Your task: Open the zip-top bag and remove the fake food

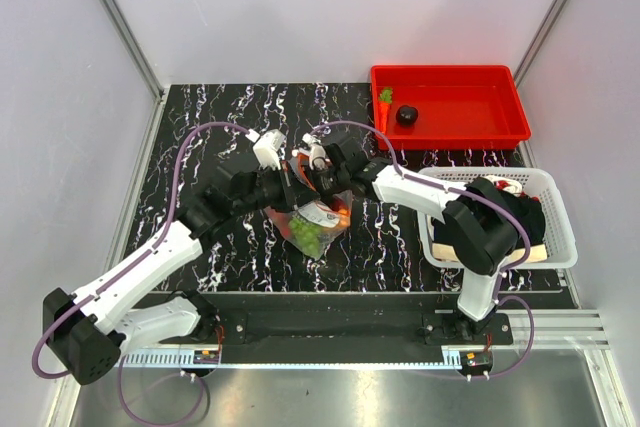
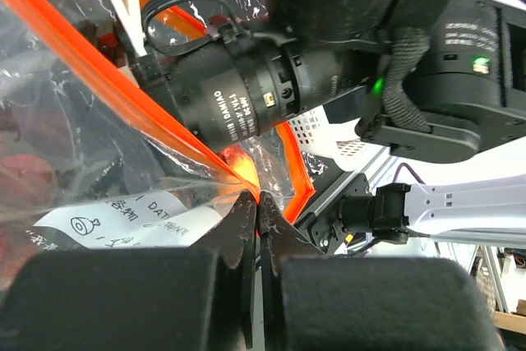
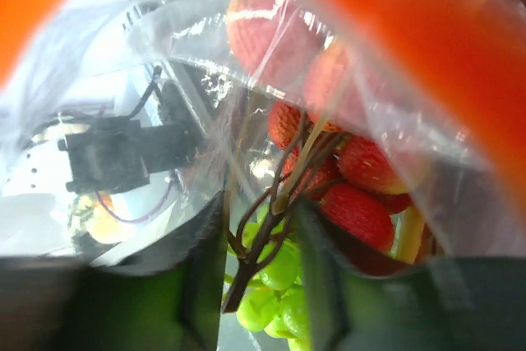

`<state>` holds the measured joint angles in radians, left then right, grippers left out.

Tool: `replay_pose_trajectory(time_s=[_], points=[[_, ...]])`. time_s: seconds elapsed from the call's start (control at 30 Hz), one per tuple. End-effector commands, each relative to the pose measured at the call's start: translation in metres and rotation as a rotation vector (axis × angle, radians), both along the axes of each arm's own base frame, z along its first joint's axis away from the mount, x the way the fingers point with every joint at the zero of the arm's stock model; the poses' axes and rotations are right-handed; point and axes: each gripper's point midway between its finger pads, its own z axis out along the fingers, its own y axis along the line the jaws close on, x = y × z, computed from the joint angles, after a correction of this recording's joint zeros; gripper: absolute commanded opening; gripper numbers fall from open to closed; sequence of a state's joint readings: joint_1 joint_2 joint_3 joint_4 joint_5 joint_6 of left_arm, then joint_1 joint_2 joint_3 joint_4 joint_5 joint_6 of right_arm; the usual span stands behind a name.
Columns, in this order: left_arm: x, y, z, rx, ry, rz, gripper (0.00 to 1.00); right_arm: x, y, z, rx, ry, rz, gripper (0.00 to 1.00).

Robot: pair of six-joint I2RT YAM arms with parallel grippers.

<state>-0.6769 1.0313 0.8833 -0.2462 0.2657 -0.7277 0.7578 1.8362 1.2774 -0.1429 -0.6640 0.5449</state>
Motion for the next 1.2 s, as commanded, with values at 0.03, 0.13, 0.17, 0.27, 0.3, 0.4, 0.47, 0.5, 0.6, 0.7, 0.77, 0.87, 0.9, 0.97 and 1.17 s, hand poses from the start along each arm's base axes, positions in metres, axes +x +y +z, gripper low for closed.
replay_pose_trajectory(time_s=[0.03, 0.13, 0.17, 0.27, 0.3, 0.4, 0.47, 0.5, 0.6, 0.7, 0.77, 0.87, 0.9, 0.97, 1.17], points=[[0.002, -0.007, 0.035, -0.091, -0.102, -0.016, 0.0, -0.005, 0.011, 0.015, 0.062, -0.012, 0.026, 0.25], [0.0, 0.0, 0.03, -0.07, -0.105, 0.0, 0.0, 0.001, 0.008, 0.034, 0.062, -0.069, 0.0, 0.11], [-0.003, 0.004, 0.027, -0.056, -0.106, 0.003, 0.0, 0.002, 0.004, 0.035, 0.04, -0.075, -0.014, 0.08], [-0.006, 0.012, 0.022, -0.036, -0.108, 0.023, 0.0, 0.006, 0.0, 0.052, 0.015, -0.121, -0.029, 0.0], [-0.009, 0.016, 0.023, -0.035, -0.112, 0.025, 0.0, 0.009, 0.001, 0.062, 0.023, -0.145, -0.034, 0.0], [-0.016, 0.026, 0.025, -0.026, -0.126, 0.04, 0.0, 0.015, -0.004, 0.066, -0.015, -0.178, -0.05, 0.0], [-0.019, 0.031, 0.022, -0.012, -0.125, 0.046, 0.0, 0.017, -0.008, 0.067, -0.04, -0.197, -0.06, 0.0], [-0.021, 0.033, 0.023, -0.014, -0.13, 0.047, 0.0, 0.018, -0.008, 0.075, -0.032, -0.21, -0.066, 0.0], [-0.024, 0.037, 0.012, 0.009, -0.114, 0.053, 0.0, 0.017, -0.008, 0.094, -0.001, -0.231, -0.071, 0.0], [-0.023, 0.041, 0.002, 0.024, -0.107, 0.073, 0.0, 0.013, -0.01, 0.111, 0.028, -0.244, -0.072, 0.0], [-0.021, 0.042, -0.006, 0.041, -0.096, 0.078, 0.0, 0.008, -0.01, 0.116, 0.041, -0.237, -0.065, 0.0], [-0.019, 0.041, -0.007, 0.051, -0.097, 0.073, 0.0, -0.004, -0.012, 0.117, 0.038, -0.22, -0.049, 0.0], [-0.019, 0.041, -0.007, 0.053, -0.099, 0.074, 0.0, -0.006, -0.016, 0.119, 0.028, -0.229, -0.055, 0.0], [-0.018, 0.041, -0.006, 0.053, -0.105, 0.077, 0.0, -0.003, -0.026, 0.116, -0.016, -0.259, -0.088, 0.0], [-0.017, 0.043, -0.009, 0.067, -0.102, 0.083, 0.0, -0.008, -0.049, 0.148, -0.019, -0.362, -0.133, 0.0]])
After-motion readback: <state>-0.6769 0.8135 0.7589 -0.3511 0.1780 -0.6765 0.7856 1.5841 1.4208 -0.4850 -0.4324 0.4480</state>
